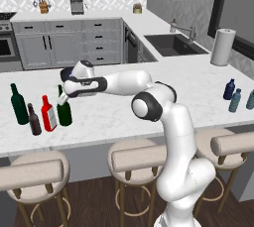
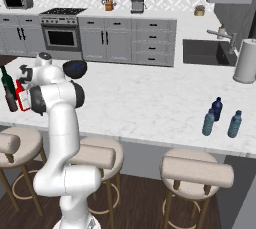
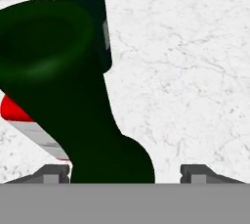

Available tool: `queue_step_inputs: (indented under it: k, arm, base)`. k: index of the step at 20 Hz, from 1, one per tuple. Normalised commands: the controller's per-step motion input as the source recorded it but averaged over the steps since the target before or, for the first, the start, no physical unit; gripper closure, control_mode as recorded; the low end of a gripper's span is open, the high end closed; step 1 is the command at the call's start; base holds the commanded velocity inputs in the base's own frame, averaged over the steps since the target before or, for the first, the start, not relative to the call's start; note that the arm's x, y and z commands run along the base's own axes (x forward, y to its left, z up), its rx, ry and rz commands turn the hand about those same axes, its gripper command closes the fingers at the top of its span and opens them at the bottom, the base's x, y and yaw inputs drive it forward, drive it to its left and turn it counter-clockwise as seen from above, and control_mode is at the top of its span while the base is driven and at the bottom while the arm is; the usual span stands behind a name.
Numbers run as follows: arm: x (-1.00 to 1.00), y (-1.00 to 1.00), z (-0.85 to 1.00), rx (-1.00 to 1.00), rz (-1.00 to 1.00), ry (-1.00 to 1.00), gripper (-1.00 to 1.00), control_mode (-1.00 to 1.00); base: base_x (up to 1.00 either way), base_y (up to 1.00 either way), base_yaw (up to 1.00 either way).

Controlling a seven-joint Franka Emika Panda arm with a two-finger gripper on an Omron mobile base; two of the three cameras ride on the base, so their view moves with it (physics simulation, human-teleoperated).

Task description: Move the plastic bottles in the middle to the plastics group, and the glass bottles in the middle to the glass group.

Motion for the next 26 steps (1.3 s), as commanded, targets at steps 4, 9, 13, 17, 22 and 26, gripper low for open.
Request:
queue_step_inputs:
  k: [4,9,13,17,22,26]
  arm:
    - [-0.02,-0.10,0.00,0.03,0.00,-0.13,-1.00,-1.00]
    - [-0.29,-0.18,0.00,0.09,0.00,-0.11,-1.00,-1.00]
    - [-0.67,-0.49,0.00,0.15,0.00,-0.17,-1.00,-1.00]
    - [-0.61,-0.73,0.12,0.13,0.00,-0.11,-1.00,-1.00]
    - [-0.70,-0.92,0.33,0.07,-0.02,-0.01,-1.00,-1.00]
    - [-0.73,-1.00,0.71,0.03,-0.03,0.00,-1.00,-1.00]
  base:
    - [0.00,0.00,0.00]
    - [0.00,0.00,0.00]
    - [0.00,0.00,0.00]
    - [0.00,0.00,0.00]
    - [0.00,0.00,0.00]
    - [0.00,0.00,0.00]
